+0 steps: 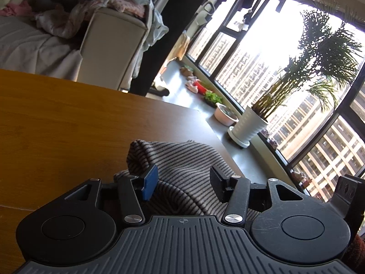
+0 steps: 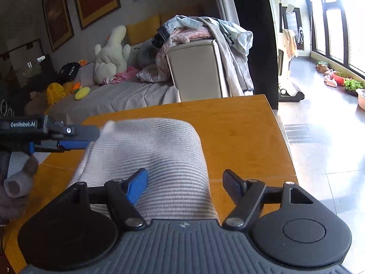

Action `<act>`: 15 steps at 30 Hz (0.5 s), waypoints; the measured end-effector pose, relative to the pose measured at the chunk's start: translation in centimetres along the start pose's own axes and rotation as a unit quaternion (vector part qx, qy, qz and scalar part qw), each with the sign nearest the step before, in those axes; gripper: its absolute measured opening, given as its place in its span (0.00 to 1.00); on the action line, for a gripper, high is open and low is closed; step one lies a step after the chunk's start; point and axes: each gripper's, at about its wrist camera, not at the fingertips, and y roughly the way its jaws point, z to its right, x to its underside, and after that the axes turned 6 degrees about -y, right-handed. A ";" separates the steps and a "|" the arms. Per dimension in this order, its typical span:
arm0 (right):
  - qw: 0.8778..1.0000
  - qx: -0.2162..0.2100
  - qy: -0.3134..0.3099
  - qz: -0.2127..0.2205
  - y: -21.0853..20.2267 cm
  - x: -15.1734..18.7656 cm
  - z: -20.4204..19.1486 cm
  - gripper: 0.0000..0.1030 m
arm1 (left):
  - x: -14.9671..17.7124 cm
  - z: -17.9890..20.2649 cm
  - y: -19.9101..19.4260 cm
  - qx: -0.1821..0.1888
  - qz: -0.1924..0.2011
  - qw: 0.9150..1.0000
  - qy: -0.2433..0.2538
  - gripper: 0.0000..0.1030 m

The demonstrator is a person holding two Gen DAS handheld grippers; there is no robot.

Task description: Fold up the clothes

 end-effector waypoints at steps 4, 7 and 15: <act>1.000 -0.015 0.010 -0.007 -0.6 1.2 -0.3 0.71 | 1.5 0.8 -0.6 0.009 -0.031 0.999 -0.014 0.77; 1.000 -0.015 0.019 -0.005 -0.7 1.4 -0.6 0.71 | 3.0 1.2 0.1 0.004 -0.062 0.998 -0.016 0.80; 0.999 -0.044 0.018 0.016 -2.4 0.8 -1.0 0.56 | 4.6 0.5 1.3 0.003 -0.091 0.996 -0.022 0.53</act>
